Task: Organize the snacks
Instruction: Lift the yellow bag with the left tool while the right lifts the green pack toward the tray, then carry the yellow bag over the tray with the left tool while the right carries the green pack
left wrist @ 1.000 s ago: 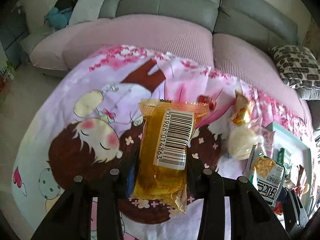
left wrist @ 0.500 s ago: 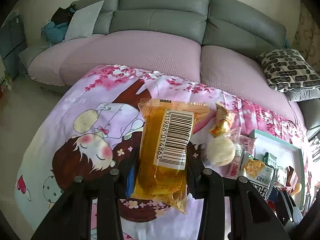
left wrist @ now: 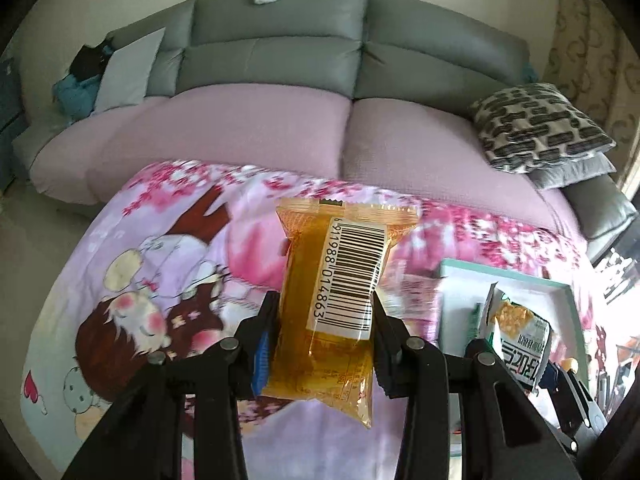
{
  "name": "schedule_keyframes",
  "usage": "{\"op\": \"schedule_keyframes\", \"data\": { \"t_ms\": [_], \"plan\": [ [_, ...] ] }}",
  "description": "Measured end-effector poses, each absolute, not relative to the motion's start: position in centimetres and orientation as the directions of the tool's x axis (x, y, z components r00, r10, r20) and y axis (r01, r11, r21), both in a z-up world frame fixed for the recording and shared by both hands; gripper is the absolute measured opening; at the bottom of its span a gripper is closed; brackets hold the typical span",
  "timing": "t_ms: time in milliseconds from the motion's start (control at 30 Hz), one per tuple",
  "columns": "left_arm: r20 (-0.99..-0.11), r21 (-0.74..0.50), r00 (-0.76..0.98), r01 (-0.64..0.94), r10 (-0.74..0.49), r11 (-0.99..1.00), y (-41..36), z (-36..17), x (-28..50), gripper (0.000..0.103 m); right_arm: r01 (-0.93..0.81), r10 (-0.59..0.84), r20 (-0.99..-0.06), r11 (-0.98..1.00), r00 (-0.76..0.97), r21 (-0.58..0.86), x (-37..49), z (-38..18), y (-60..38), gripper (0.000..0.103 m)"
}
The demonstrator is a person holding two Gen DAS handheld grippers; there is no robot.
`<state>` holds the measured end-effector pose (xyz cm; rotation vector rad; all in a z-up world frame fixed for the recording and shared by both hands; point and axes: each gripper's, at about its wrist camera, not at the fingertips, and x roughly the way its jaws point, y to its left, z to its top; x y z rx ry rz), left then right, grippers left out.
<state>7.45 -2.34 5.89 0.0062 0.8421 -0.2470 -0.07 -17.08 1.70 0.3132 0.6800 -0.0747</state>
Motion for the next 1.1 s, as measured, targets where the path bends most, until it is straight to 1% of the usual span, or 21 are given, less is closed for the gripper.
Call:
{"op": "schedule_keyframes", "data": {
  "t_ms": [200, 400, 633, 833, 1100],
  "plan": [
    [-0.733, -0.080, 0.631, 0.290, -0.254, 0.954, -6.1, 6.2, 6.5, 0.043, 0.267, -0.065, -0.619, 0.933, 0.783, 0.241, -1.6, 2.4, -21.1, 0.065],
    [-0.731, -0.054, 0.621, 0.362, -0.283, 0.931, -10.1, 6.0, 5.5, 0.043, 0.362, -0.134, -0.610, 0.893, 0.781, 0.267, -3.5, 2.6, -25.5, 0.065],
    [-0.745, -0.038, 0.590, 0.430, -0.312, 0.902, -14.5, 5.2, 4.5, 0.043, 0.463, -0.205, -0.636, 0.845, 0.744, 0.269, -5.0, 2.0, -29.7, 0.065],
    [-0.763, -0.024, 0.564, 0.463, -0.315, 0.886, -17.2, 4.1, 3.9, 0.043, 0.501, -0.239, -0.664, 0.833, 0.708, 0.234, -5.4, 1.0, -31.1, 0.065],
    [-0.773, 0.005, 0.556, 0.487, -0.306, 0.873, -19.5, 3.1, 4.3, 0.043, 0.530, -0.237, -0.684, 0.809, 0.689, 0.253, -5.5, -0.3, -32.8, 0.065]
  ]
}}
